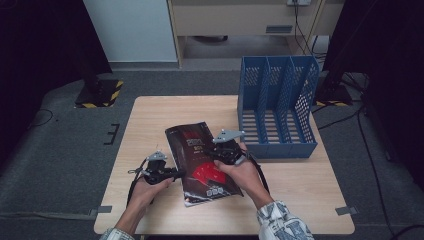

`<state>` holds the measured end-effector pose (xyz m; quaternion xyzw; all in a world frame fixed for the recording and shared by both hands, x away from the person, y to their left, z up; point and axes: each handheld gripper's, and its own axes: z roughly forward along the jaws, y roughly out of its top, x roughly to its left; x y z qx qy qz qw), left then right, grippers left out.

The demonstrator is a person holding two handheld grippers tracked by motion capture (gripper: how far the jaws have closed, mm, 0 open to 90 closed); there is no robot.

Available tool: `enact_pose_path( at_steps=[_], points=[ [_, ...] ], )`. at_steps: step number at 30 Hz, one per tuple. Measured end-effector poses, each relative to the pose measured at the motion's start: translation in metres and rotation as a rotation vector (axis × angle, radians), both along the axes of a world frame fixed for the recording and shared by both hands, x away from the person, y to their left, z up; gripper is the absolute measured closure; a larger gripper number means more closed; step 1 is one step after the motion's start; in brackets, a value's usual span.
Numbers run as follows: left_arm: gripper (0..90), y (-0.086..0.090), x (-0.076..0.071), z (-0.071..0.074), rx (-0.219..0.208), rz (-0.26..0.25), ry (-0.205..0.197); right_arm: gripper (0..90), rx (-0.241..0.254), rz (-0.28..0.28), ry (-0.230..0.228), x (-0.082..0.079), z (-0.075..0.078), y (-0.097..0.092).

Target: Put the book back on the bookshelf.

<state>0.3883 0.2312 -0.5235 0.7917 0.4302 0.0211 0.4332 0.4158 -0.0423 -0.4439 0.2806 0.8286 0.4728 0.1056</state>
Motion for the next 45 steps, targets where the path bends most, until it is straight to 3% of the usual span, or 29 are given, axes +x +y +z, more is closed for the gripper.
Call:
enact_pose_path(
  at_steps=[5,9,23,30,36,45],
  points=[
    [84.0,-0.002,0.0,0.007,0.012,-0.019,-0.01,86.9,0.0,-0.001,-0.01,0.0,0.0,-0.002],
    [86.3,-0.004,-0.001,0.01,0.025,-0.024,-0.018,86.6,0.004,0.003,-0.01,0.001,0.0,-0.003],
    [87.5,0.002,-0.005,0.024,0.042,-0.023,-0.084,80.8,0.011,0.026,-0.033,0.0,0.012,0.0],
    [87.7,0.008,-0.007,0.031,0.03,-0.005,-0.117,75.6,0.031,0.065,-0.045,0.003,0.031,0.006],
    [87.7,0.012,-0.008,0.038,0.028,0.007,-0.13,78.2,0.042,0.075,-0.055,0.004,0.035,0.007],
    [87.7,0.012,-0.012,0.054,0.058,-0.026,-0.157,72.1,0.074,0.083,-0.067,0.004,0.042,0.002]
  ],
)
